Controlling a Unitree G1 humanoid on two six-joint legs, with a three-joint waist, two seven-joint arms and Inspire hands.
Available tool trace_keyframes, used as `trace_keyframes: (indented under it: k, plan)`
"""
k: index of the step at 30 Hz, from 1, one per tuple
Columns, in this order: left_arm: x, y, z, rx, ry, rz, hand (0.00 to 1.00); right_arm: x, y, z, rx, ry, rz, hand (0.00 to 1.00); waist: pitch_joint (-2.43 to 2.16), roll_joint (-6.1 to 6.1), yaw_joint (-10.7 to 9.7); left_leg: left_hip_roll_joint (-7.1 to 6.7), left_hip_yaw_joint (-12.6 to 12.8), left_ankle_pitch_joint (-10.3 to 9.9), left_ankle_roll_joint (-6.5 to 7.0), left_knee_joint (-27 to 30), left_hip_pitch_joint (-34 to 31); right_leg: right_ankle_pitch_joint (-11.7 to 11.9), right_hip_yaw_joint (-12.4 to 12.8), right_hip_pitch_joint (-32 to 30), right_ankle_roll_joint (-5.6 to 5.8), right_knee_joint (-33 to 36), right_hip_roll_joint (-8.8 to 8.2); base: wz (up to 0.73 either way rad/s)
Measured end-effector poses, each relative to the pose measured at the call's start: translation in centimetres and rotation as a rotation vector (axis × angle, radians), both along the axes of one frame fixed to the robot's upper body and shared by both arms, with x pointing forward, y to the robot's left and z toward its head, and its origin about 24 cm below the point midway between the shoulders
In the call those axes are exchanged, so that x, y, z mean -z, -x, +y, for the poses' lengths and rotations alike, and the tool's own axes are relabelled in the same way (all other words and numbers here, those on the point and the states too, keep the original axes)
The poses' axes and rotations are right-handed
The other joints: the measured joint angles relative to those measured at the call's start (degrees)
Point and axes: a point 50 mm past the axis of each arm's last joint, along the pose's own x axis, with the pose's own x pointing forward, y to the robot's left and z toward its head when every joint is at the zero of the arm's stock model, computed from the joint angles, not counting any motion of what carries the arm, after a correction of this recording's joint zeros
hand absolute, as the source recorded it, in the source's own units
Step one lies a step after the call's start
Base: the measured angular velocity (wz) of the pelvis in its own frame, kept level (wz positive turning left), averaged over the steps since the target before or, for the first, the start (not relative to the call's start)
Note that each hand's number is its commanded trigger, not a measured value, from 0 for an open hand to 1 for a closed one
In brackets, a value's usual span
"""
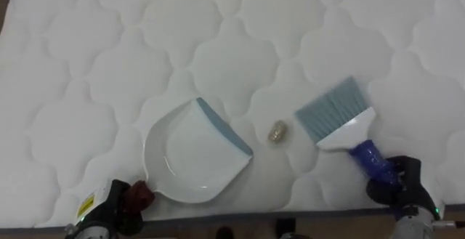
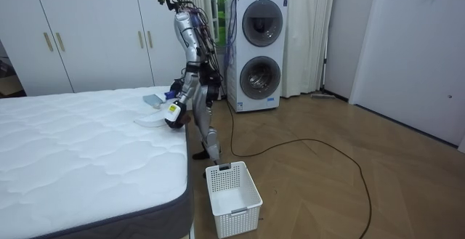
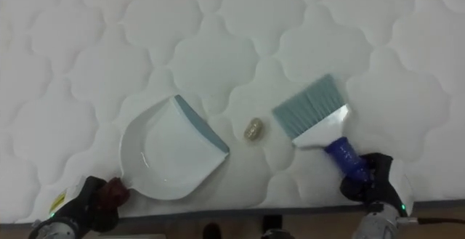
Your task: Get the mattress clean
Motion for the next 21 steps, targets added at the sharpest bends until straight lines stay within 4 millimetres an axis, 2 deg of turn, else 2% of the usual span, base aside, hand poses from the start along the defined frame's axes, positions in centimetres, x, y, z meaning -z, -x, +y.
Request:
trace_keyframes:
  k: [12,16,21]
  plan:
    - [-0.09,-0.18,-0.05,0.004,-0.004,0.009,1.0,0.91,0.76,-0.36,0.148,-0.181,0.031,1.0,-0.03,-0.59,-0.7,-0.1,-0.7,0.0,0.01,0.2,1.0,-0.1,-0.2,1.6,0.15,-0.1,-0.11,0.04]
    - [-0.4,-0.34,0.52,0.024,-0.046,-0.002,1.0,0.83,0.33,-0.43,0.143,-0.175,0.05,1.0,-0.07,-1.26,-0.8,-0.18,-0.8,0.1,0.1,0.1,0.5,-0.1,-0.1,1.0,0.14,0.0,-0.1,0.0]
    - [-0.39,-0.2,0.77,0.025,-0.061,0.008,1.0,0.61,-0.09,-0.77,0.131,-0.134,0.074,1.0,-0.06,-1.44,-1.1,-0.34,-0.8,0.1,0.13,0.1,0.5,-0.1,-0.2,1.0,0.18,0.0,-0.24,-0.01]
